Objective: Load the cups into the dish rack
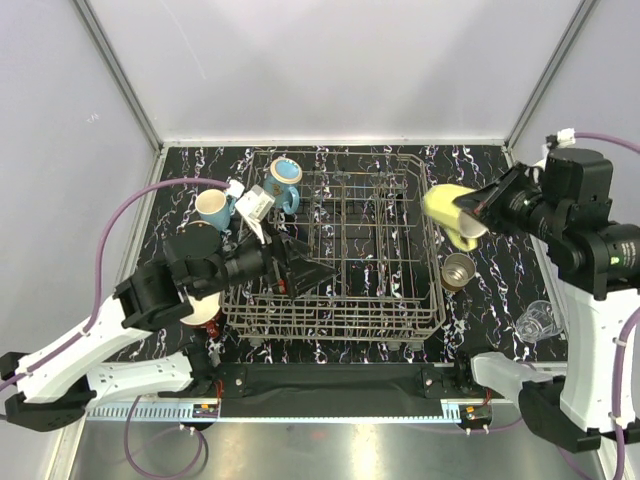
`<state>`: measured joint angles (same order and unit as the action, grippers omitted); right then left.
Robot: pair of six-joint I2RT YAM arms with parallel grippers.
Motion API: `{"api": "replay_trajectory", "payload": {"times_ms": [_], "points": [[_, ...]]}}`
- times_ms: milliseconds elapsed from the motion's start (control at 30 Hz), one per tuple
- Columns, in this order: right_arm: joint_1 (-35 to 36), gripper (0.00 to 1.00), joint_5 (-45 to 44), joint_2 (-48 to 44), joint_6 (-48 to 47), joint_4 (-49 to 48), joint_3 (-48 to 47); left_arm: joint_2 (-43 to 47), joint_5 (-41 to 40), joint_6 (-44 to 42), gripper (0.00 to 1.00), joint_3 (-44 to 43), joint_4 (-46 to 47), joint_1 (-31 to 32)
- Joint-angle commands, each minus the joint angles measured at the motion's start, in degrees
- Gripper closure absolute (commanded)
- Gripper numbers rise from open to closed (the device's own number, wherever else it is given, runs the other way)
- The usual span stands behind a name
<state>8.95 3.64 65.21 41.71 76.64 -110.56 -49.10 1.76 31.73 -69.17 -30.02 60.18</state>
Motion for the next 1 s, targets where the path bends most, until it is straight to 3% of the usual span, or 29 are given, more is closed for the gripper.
{"api": "replay_trajectory", "payload": {"times_ms": [0, 33, 167, 367, 600, 733, 867, 967], "points": [[0.10, 1.00, 21.53, -2.54, 7.12, -14.47, 5.07, -0.29, 6.15, -1.22, 0.01, 2.71, 16.38, 0.02], [0.10, 1.00, 23.93, -4.63, 9.24, -21.64, 9.44, -0.55, 6.50, -3.05, 0.01, 3.24, 18.14, 0.02], [0.02, 1.00, 30.98, -7.55, 17.69, -33.21, 15.28, -1.87, 5.80, -7.20, 0.01, 5.35, 23.95, -0.24], [0.02, 1.00, 38.54, -8.96, 28.58, -47.27, 19.06, -6.52, 7.73, -4.05, 0.01, 6.33, 32.30, -1.38], [0.10, 1.00, 41.53, -8.87, 35.61, -52.11, 17.40, -8.99, 5.97, 0.97, 0.01, 5.36, 38.00, -2.88], [0.10, 1.00, 42.24, -10.19, 39.14, -57.38, 19.24, -11.89, 9.13, 2.46, 0.01, 3.78, 41.35, -4.19], [0.10, 1.00, 43.73, -10.45, 41.25, -60.37, 20.73, -14.35, 14.76, 6.33, 0.01, 4.22, 50.92, -4.99], [0.10, 1.00, 44.35, -11.07, 43.62, -63.28, 22.58, -18.04, 17.04, 7.03, 0.01, 0.01, 50.06, -5.07]]}}
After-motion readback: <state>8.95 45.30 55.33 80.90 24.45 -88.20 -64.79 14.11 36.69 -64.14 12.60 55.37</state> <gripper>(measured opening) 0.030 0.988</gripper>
